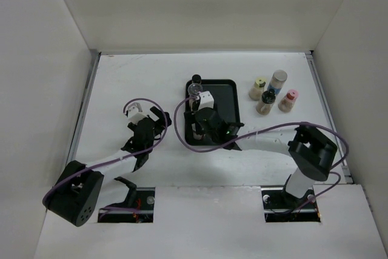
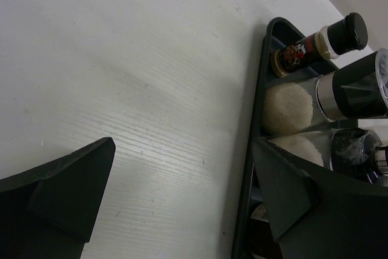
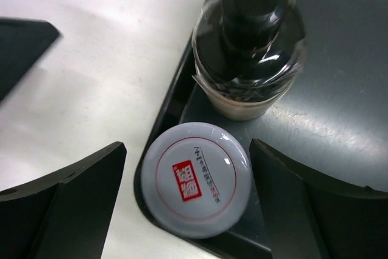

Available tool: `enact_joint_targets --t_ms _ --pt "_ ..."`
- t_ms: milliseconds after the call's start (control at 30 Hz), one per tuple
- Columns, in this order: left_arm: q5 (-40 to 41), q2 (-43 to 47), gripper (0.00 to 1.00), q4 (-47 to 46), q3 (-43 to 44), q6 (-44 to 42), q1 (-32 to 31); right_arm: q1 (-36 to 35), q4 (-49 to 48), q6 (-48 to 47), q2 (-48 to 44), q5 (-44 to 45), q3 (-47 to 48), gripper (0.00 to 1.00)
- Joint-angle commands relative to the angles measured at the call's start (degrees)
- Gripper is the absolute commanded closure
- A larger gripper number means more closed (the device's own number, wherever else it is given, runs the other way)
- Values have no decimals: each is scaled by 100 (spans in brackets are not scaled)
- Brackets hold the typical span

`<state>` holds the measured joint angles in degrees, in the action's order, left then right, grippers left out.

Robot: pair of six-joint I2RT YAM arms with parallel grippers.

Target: Organize the condiment bottles

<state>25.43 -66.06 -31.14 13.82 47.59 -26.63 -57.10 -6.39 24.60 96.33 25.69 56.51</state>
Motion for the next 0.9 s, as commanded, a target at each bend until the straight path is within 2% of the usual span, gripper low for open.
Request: enact_joint_targets --t_ms 0,133,300,433,567,667,867 --pt "-29 23 0 -314 -38 39 49 -60 -231 -140 -868 111 -34 8" --pt "-39 102 0 -341 -73 31 14 124 -178 -140 -1993 181 -675 6" --pt "-82 23 0 -464 -90 22 5 1405 -283 158 -2953 839 -1264 8" --pt "-38 94 0 -516 -126 4 -4 2390 -275 318 -2691 1665 -1354 0" --pt "-161 58 0 -560 -134 -4 -4 3111 -213 133 -2269 1904 -1160 0" --pt "-117 50 0 -569 -134 -4 -4 3569 -248 19 -1979 1738 -1028 0" --pt "-196 -29 0 -595 -99 -4 -4 4123 -293 -52 -1408 701 -730 0"
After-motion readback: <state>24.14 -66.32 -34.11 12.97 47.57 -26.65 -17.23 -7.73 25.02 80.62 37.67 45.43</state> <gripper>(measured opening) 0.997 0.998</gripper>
